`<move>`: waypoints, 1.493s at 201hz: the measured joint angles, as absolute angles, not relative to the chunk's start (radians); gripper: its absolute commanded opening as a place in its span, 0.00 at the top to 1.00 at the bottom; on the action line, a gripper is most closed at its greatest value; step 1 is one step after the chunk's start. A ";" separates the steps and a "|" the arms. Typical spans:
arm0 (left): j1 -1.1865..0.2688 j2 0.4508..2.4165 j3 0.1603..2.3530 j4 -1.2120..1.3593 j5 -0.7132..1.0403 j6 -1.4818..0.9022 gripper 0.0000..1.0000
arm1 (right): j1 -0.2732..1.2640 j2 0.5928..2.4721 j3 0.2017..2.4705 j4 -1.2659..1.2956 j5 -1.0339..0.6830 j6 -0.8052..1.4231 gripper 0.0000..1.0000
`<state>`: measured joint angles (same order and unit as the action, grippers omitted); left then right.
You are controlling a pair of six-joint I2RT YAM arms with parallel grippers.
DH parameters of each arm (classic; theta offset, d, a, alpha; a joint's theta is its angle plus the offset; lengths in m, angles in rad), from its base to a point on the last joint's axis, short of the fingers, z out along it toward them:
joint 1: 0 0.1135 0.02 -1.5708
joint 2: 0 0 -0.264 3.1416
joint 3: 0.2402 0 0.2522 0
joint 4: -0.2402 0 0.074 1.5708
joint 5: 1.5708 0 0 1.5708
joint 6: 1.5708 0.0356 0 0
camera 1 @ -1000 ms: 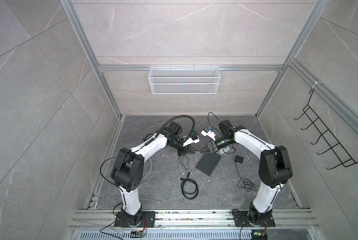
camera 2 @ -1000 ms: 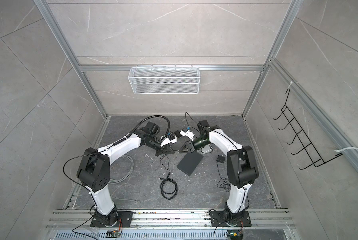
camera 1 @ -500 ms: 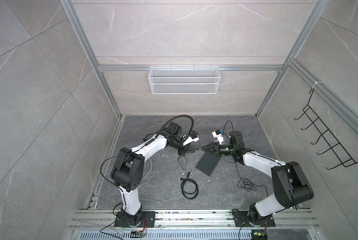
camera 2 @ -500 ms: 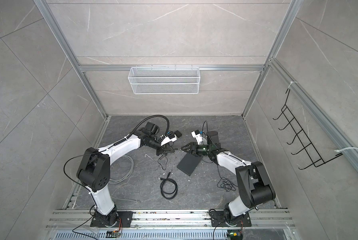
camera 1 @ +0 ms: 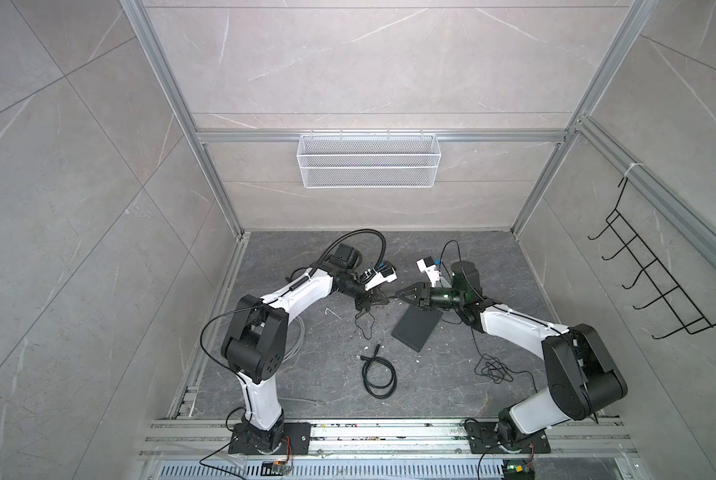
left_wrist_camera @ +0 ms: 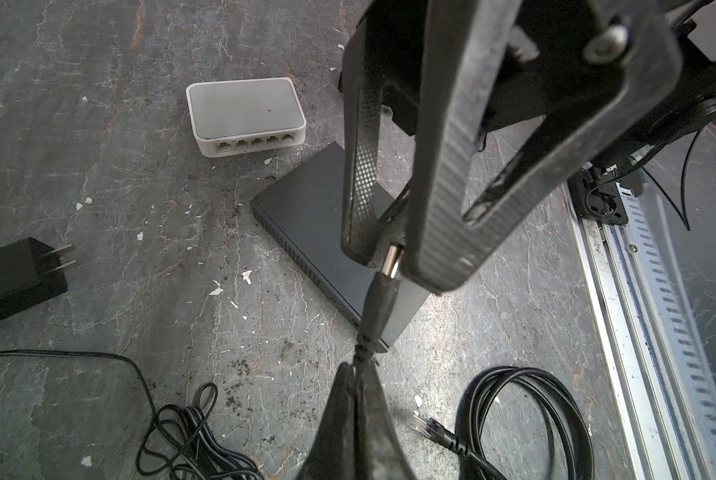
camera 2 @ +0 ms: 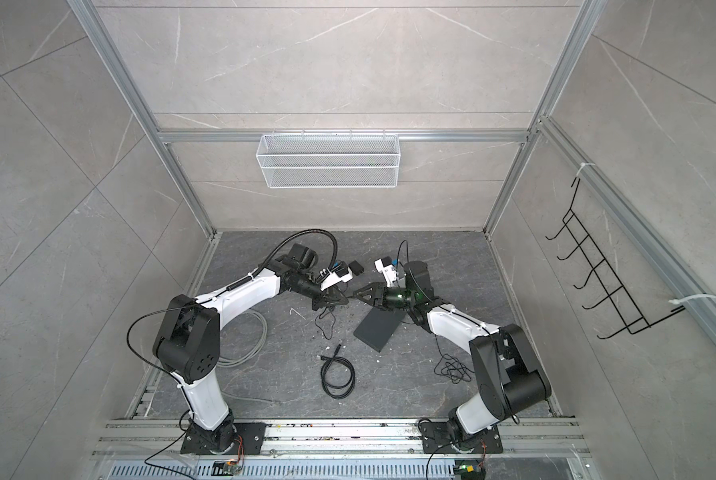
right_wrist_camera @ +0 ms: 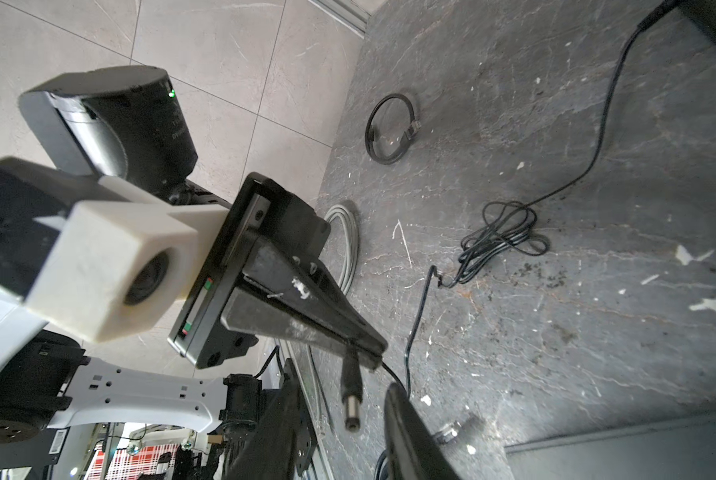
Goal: Insert the plug into the switch port
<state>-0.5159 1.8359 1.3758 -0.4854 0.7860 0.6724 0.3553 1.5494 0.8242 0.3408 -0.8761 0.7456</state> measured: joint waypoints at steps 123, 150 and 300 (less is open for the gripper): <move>-0.498 1.837 1.376 -0.488 0.789 0.665 0.90 | 0.382 1.607 0.902 0.259 -0.852 0.684 0.97; -0.496 1.837 1.376 -0.482 0.792 0.655 0.80 | 0.382 1.615 0.928 0.217 -0.865 0.658 0.99; -0.491 1.837 1.362 -0.418 0.900 0.642 0.88 | 0.372 1.687 1.009 0.112 -0.961 0.620 1.00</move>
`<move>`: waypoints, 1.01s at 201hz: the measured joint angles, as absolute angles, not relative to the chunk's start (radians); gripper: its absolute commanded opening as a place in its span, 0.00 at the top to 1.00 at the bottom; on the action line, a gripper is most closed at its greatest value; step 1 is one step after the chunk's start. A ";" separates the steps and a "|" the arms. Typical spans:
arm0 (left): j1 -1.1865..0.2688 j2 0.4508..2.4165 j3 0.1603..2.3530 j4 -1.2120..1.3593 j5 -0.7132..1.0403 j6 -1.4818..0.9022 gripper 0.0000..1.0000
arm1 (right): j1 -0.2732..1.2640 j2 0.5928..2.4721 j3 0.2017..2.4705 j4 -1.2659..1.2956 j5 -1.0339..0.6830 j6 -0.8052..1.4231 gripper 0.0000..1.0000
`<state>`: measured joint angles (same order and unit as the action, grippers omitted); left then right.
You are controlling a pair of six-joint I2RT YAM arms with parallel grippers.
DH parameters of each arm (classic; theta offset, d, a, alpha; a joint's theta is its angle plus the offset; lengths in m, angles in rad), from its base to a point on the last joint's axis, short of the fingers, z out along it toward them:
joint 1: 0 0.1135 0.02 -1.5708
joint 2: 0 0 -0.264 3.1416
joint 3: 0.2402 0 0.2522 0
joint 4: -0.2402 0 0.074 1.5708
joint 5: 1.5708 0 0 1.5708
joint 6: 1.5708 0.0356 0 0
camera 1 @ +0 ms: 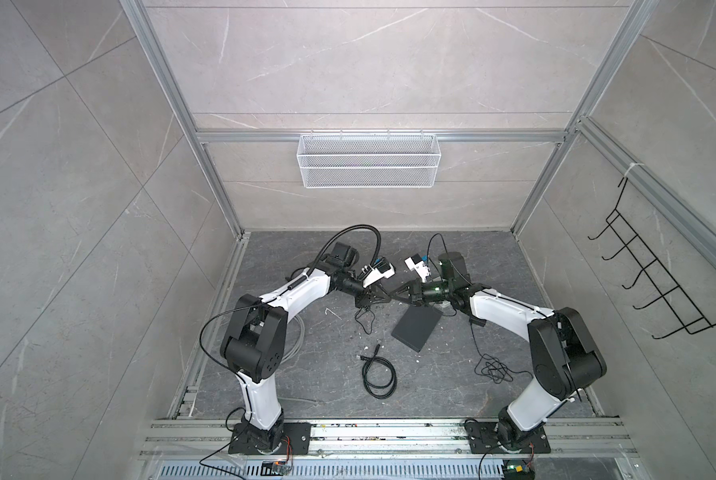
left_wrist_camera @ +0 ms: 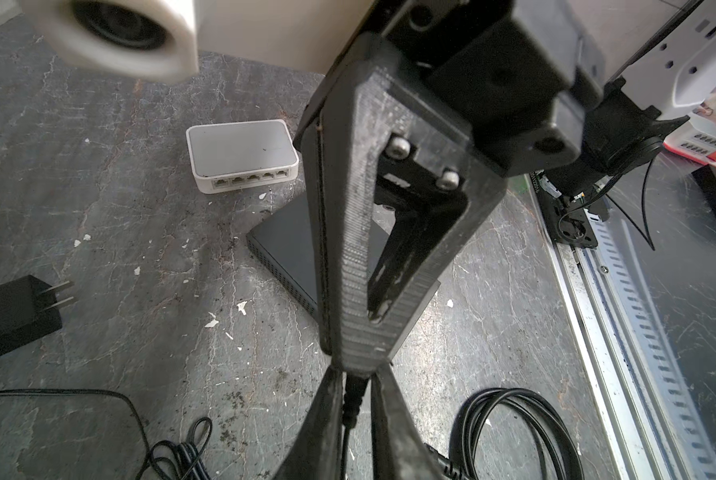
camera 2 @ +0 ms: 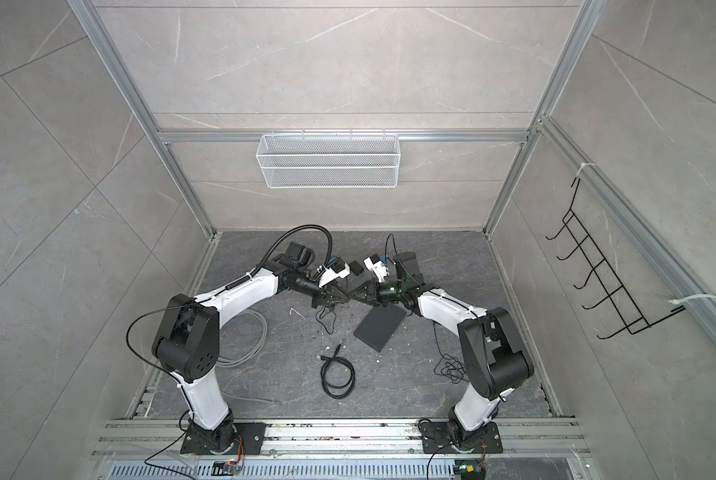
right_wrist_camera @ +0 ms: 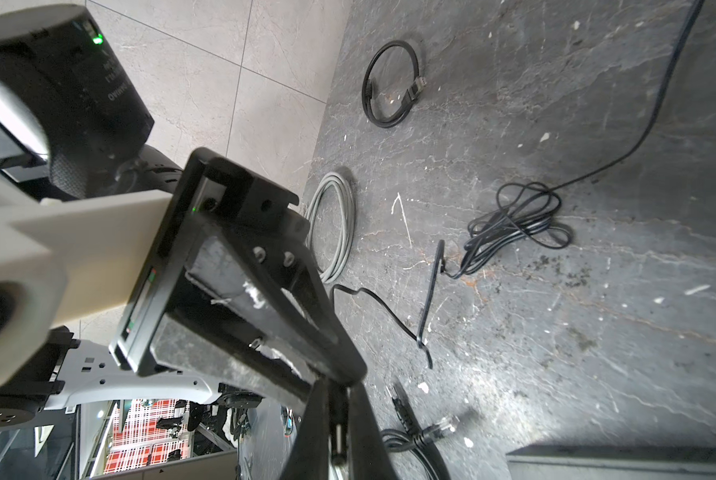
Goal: Insert the plug into the switch port
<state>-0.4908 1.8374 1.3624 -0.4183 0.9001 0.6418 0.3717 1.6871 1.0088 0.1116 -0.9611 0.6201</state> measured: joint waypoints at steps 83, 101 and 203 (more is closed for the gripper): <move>-0.491 1.837 1.362 -0.416 0.900 0.644 1.00 | 0.355 1.694 1.016 0.106 -0.976 0.631 0.71; -0.492 1.838 1.363 -0.421 0.890 0.649 1.00 | 0.326 1.693 1.015 0.089 -0.969 0.637 0.61; -0.533 1.994 1.433 -0.537 0.622 0.720 1.00 | 0.192 1.554 0.866 -0.229 -0.647 0.627 0.42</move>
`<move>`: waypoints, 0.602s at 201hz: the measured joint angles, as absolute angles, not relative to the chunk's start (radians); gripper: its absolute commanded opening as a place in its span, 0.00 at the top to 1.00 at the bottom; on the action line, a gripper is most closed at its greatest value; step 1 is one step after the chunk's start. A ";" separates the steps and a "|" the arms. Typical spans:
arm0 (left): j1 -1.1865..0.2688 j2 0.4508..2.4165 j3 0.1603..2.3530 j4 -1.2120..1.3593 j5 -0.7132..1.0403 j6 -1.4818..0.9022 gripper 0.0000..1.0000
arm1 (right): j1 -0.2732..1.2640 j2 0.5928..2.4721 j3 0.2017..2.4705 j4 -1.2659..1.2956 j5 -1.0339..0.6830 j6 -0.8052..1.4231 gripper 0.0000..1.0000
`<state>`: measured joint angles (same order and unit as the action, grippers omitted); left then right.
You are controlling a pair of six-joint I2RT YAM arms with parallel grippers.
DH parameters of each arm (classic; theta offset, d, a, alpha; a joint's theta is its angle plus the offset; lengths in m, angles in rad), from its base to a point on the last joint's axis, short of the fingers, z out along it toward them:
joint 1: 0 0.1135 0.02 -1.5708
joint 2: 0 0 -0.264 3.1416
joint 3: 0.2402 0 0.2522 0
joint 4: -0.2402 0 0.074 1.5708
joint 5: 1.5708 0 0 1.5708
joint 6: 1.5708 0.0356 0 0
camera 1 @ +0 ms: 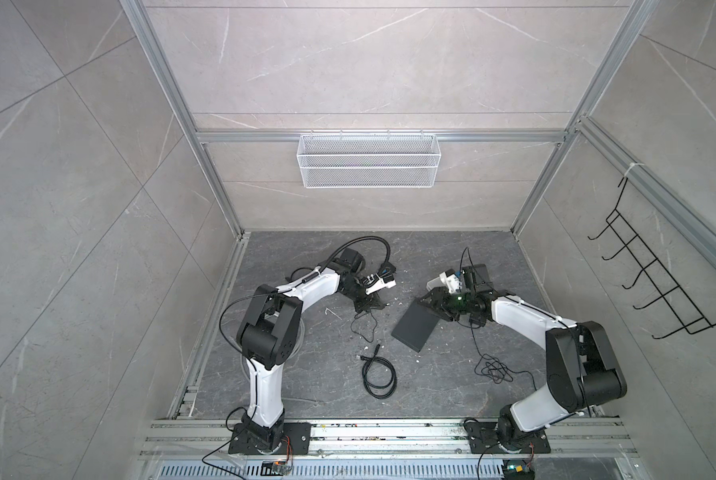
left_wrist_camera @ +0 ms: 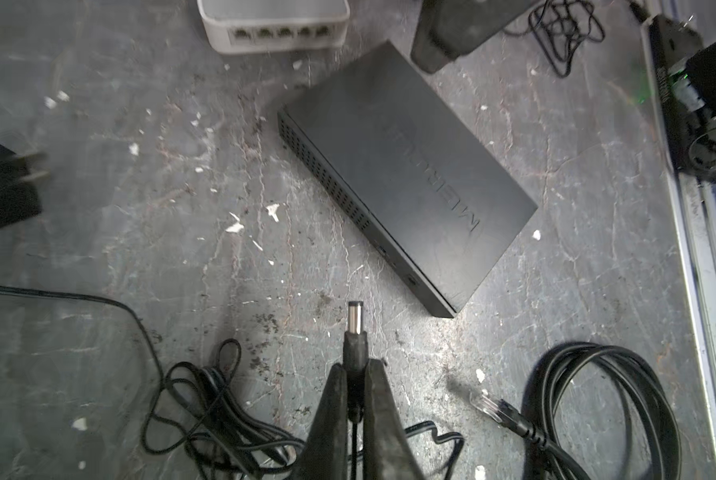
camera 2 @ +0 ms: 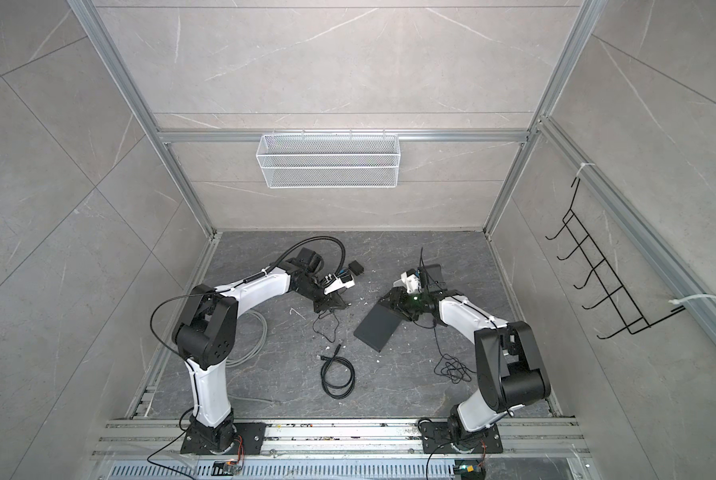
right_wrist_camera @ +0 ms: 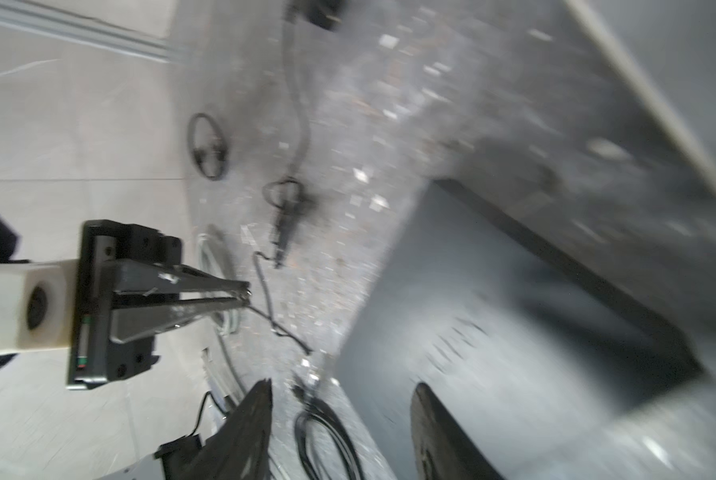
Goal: Insert the plug into the switch port
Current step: 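Lower the plug to the switch edge while right gripper moves to its far side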
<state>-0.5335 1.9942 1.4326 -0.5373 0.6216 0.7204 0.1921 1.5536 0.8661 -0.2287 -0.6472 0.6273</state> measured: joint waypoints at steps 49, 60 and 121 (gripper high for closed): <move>-0.618 2.076 1.492 -0.591 0.532 0.730 1.00 | 0.173 1.517 0.814 -0.368 -0.567 0.619 0.38; -0.632 2.097 1.512 -0.603 0.522 0.730 1.00 | 0.173 1.524 0.810 -0.378 -0.563 0.616 0.38; -0.660 2.146 1.556 -0.686 0.500 0.752 1.00 | 0.173 1.608 0.821 -0.342 -0.572 0.625 0.39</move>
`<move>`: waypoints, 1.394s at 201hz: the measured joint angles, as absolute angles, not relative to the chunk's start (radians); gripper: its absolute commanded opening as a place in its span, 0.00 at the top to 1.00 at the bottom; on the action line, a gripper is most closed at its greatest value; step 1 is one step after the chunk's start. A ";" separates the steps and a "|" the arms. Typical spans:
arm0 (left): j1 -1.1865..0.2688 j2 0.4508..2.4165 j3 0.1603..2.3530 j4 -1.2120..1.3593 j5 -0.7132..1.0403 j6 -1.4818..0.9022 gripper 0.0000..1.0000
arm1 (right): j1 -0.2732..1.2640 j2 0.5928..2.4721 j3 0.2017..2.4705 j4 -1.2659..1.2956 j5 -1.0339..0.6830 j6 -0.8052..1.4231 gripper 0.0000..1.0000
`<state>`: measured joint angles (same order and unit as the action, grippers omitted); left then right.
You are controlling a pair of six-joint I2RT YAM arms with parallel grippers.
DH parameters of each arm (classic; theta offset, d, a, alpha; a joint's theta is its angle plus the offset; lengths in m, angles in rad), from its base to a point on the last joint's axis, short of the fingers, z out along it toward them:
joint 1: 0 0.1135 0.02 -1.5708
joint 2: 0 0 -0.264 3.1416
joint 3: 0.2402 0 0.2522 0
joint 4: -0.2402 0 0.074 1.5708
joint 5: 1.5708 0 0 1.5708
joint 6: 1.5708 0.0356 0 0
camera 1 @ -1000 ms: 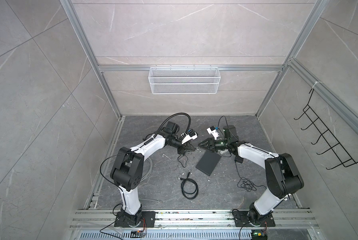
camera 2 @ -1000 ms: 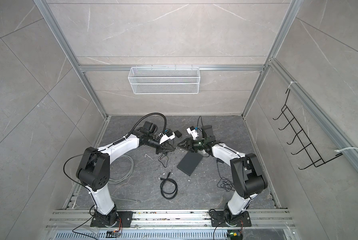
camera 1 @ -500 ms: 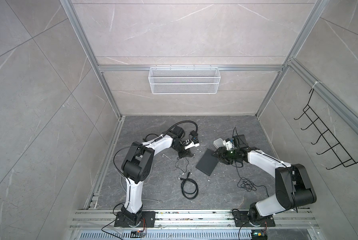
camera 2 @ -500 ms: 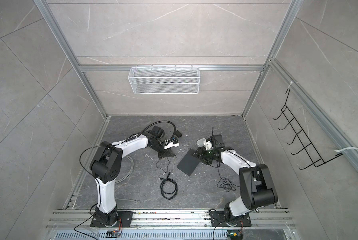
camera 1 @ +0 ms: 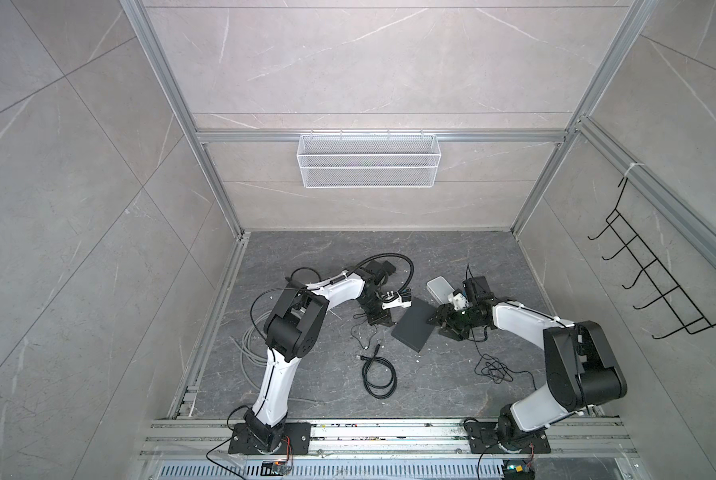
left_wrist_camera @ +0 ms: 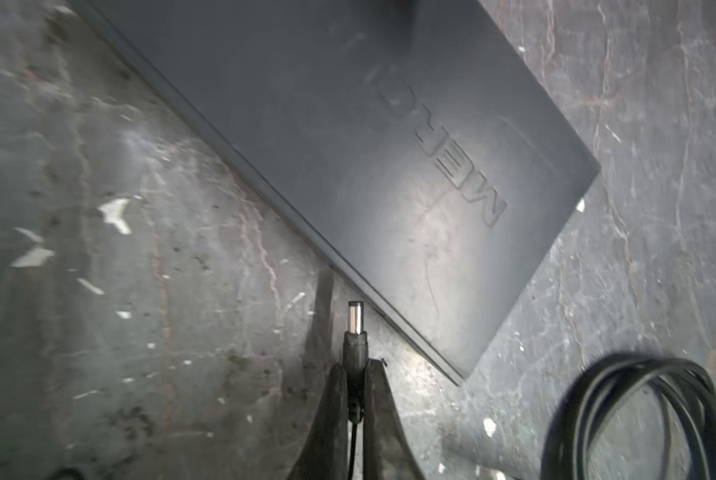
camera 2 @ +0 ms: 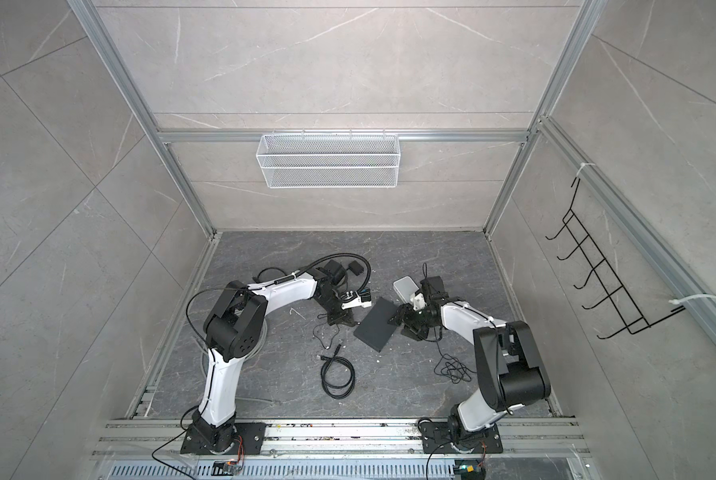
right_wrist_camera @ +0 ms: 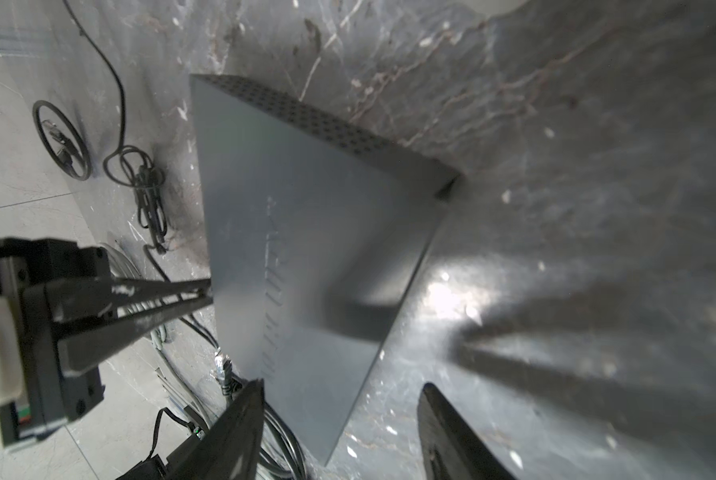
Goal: Insert the plug into the switch port
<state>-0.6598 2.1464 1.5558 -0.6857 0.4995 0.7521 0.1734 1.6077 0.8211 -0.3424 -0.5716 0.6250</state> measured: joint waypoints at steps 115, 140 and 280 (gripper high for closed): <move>-0.761 2.146 1.544 -0.647 0.504 0.685 1.00 | 0.166 1.818 1.117 -0.415 -0.572 0.506 0.41; -0.739 2.141 1.515 -0.603 0.464 0.634 1.00 | 0.160 1.818 1.117 -0.474 -0.541 0.474 0.40; -0.797 1.984 1.336 -0.445 0.466 0.305 1.00 | 0.157 1.690 0.937 -0.509 -0.490 0.426 0.39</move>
<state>-0.7971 1.9842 1.3357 -0.4450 0.4660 0.3050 0.1566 1.6901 0.9371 -0.5087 -0.4896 0.4263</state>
